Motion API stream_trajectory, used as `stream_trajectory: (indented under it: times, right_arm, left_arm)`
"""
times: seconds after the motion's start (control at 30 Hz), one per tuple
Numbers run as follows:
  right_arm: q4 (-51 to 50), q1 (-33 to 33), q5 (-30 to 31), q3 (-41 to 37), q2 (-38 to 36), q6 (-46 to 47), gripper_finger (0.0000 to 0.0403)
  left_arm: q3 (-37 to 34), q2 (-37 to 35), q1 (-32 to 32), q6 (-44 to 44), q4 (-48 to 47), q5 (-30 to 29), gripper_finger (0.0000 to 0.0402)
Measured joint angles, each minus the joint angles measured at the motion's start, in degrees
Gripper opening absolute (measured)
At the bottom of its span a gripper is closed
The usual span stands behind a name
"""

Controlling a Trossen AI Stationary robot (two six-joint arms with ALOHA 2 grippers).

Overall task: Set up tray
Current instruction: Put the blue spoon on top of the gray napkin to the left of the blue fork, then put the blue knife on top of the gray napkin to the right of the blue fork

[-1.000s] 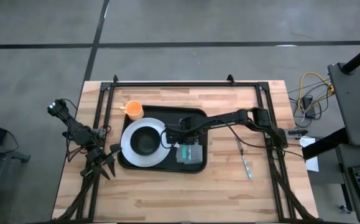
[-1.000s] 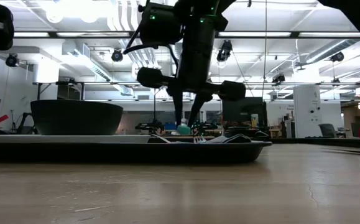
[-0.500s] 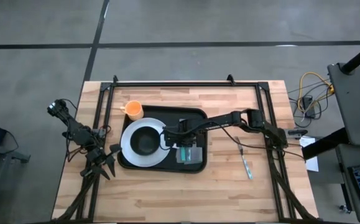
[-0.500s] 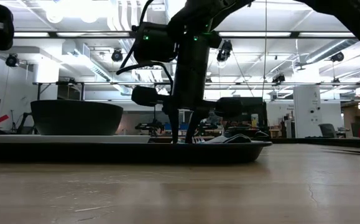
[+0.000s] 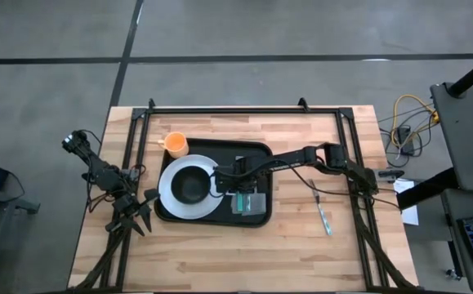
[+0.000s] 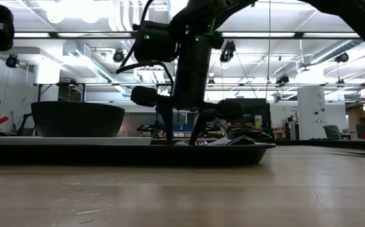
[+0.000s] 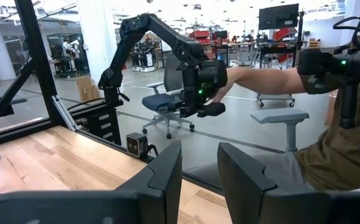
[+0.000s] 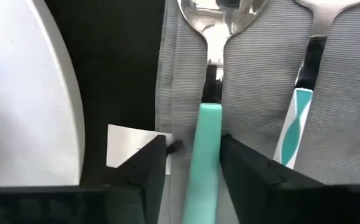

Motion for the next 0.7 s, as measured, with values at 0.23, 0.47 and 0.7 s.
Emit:
stream_trajectory:
  times: [0.23,0.47,0.7]
  right_arm:
    - [-1.83,-0.04,0.51,2.41,0.37,-1.5,0.0157]
    - [-8.29,-0.05,3.88,7.92,0.57,-2.77,0.014]
    - [-12.04,-0.09,5.61,11.84,0.53,-5.39,0.0128]
  left_arm:
    - [-0.01,0.0,0.01,-0.01,0.0,0.0,0.0085]
    - [0.0,0.0,0.0,0.0,0.0,0.0,0.0085]
    - [0.0,0.0,0.0,-0.01,0.0,0.0,0.0085]
